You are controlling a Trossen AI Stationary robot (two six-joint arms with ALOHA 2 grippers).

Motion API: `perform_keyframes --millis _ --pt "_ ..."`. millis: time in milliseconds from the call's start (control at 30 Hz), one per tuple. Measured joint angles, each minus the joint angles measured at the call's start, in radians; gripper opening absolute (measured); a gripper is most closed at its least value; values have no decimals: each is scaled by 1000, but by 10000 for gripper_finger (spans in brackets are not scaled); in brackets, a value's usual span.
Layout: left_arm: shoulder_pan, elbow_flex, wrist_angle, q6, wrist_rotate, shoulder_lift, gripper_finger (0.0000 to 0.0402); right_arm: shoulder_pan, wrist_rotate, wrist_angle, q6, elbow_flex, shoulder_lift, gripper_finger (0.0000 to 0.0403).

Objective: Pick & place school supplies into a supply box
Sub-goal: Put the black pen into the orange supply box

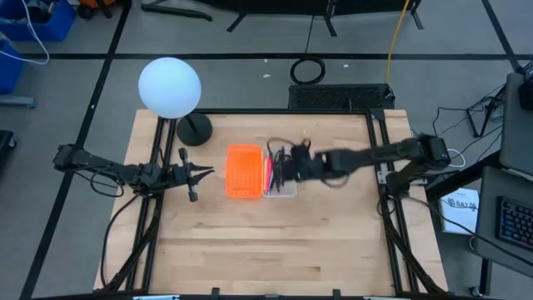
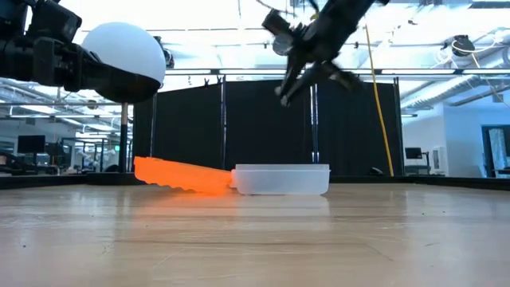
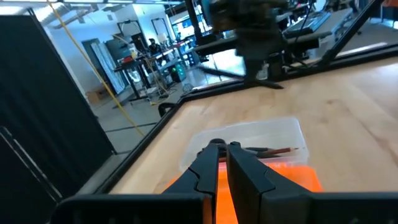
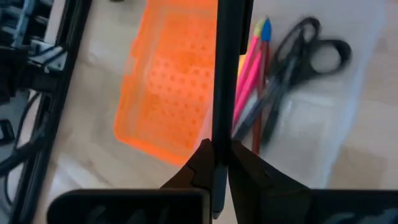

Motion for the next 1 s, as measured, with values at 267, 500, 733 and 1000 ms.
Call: perform_keyframes --millis 267,500,733,1000 --pt "0 0 -3 50 -57 0 37 -207 -294 34 -114 0 119 17" --pt "0 0 -4 55 -58 0 37 -233 -381 7 -96 0 227 17" --pt "0 0 -17 26 -58 0 37 -242 -375 -1 -84 1 310 17" --pt "0 0 -33 2 -49 0 37 -238 -374 21 -59 3 328 55"
